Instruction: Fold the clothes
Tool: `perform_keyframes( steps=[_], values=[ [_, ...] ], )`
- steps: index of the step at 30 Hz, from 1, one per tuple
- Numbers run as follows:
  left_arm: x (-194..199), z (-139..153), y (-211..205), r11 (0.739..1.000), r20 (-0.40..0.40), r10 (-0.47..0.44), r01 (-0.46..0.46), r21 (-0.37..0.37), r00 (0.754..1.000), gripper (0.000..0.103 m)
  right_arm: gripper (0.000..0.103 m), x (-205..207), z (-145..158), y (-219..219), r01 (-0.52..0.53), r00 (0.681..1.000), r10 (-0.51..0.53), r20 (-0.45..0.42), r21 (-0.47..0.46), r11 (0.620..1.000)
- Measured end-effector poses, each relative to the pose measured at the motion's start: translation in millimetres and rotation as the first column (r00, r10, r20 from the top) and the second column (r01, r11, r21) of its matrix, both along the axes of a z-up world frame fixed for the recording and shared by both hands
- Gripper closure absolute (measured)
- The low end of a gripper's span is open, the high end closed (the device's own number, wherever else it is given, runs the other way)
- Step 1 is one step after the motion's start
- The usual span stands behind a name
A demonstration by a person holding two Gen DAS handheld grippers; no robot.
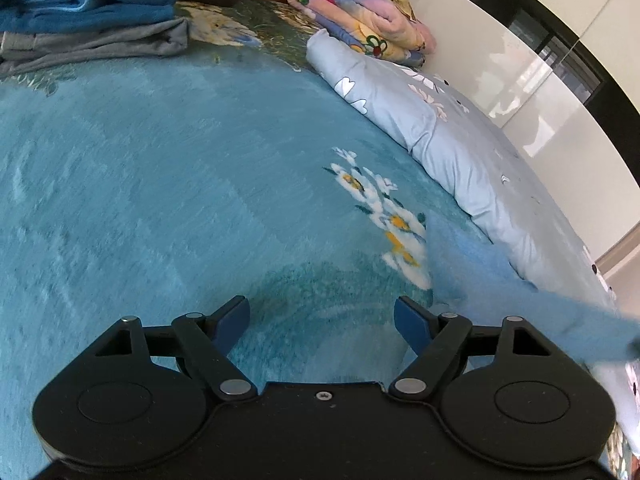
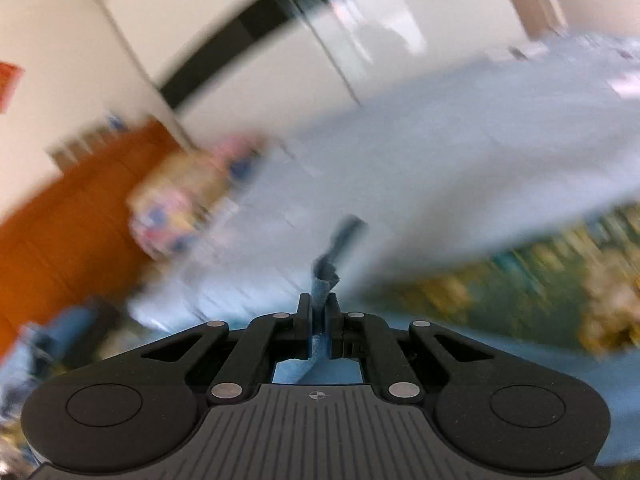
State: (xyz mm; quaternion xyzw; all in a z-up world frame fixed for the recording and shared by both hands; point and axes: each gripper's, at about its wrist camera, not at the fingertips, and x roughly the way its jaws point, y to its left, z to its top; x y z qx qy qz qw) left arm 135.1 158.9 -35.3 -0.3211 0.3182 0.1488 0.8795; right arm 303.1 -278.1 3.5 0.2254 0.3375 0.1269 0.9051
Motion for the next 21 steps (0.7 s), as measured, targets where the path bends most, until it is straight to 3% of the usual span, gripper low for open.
perform_keyframes(
  steps=[2, 4, 7, 10, 14, 17, 21],
  values=[
    [-3, 2, -2, 1.000, -0.005, -0.015, 0.015, 0.007, 1.000, 0.024, 0.099, 8, -34, -8, 0.044, 0.991, -0.045, -0.129, -0.011, 0.999],
    [-5, 3, -2, 1.000, -0.009, -0.025, 0.025, 0.002, 1.000, 0.024, 0.099, 8, -55, -16, 0.073, 0.983, -0.069, -0.172, 0.016, 0.997],
    [-8, 4, 0, 0.999, -0.010, -0.033, 0.033, -0.015, 0.999, 0.024, 0.098, 8, -63, -16, 0.081, 0.979, -0.077, -0.188, 0.011, 0.997],
    [-13, 5, -1, 0.999, -0.014, -0.043, 0.043, -0.024, 0.999, 0.024, 0.095, 11, -57, -10, 0.063, 0.978, -0.067, -0.199, -0.025, 0.998],
    [-27, 9, -4, 0.997, -0.013, -0.064, 0.063, -0.039, 0.998, 0.024, 0.066, -11, -30, -11, 0.025, 0.990, -0.031, -0.140, -0.040, 0.999],
    [-43, 9, -7, 0.996, -0.012, -0.069, 0.069, -0.060, 0.998, 0.024, 0.063, -42, -12, -27, 0.041, 0.996, -0.045, -0.080, -0.046, 0.998],
    [-62, 9, -12, 0.994, -0.013, -0.065, 0.064, -0.089, 0.998, 0.023, 0.062, -84, -11, -68, 0.162, 0.983, -0.161, -0.084, -0.003, 0.987]
  ],
)
